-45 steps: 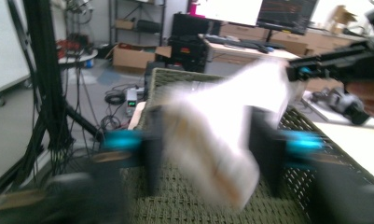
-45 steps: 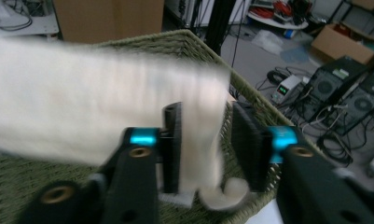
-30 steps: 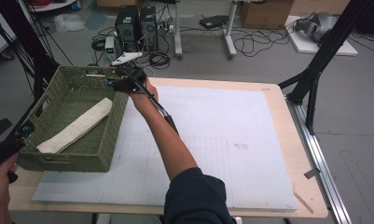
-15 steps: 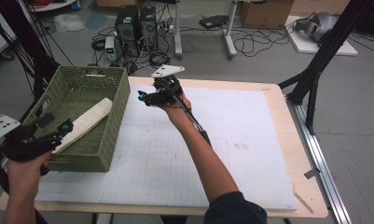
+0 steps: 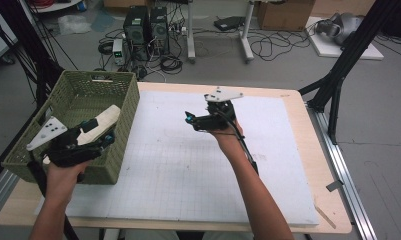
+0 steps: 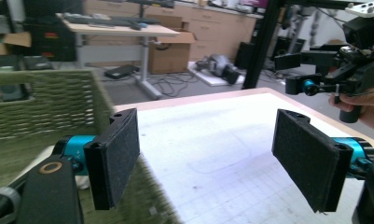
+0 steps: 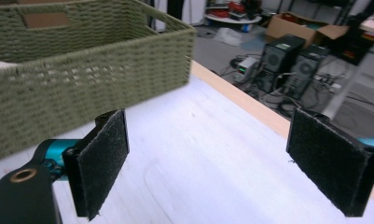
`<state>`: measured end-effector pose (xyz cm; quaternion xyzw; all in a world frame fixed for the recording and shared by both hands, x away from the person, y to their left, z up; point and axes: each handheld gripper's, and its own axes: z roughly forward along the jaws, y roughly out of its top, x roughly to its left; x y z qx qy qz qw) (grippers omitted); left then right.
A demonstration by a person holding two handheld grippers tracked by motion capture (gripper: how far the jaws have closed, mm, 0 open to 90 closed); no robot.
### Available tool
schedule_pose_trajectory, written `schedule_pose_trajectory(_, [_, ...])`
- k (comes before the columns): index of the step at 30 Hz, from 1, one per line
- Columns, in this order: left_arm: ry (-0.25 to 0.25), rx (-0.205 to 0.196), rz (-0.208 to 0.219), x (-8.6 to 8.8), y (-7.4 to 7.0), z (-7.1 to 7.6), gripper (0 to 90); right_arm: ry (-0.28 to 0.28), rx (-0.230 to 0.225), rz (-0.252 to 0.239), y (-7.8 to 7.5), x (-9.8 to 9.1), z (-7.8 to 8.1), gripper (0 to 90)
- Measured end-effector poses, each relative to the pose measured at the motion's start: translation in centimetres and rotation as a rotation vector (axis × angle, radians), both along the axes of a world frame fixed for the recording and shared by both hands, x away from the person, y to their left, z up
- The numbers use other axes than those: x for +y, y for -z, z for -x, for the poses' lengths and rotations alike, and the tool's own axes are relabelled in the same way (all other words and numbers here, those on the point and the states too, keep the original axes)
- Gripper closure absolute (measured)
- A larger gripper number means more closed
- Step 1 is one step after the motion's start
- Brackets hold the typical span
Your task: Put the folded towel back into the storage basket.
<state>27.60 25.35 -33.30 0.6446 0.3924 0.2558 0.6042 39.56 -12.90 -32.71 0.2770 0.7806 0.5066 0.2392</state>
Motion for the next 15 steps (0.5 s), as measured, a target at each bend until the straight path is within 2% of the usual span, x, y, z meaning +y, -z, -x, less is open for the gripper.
schedule_pose_trajectory(8, [0.076, -0.010, -0.020, -3.5, 0.3, -0.7, 23.6, 0.076, -0.003, -0.006, 1.1, -6.1, 3.1, 12.3])
schedule_pose_trajectory(15, [0.128, -0.031, -0.043, -6.3, 0.7, -1.1, 23.6, 0.146, -0.001, -0.017, 2.4, -10.4, 5.7, 12.2])
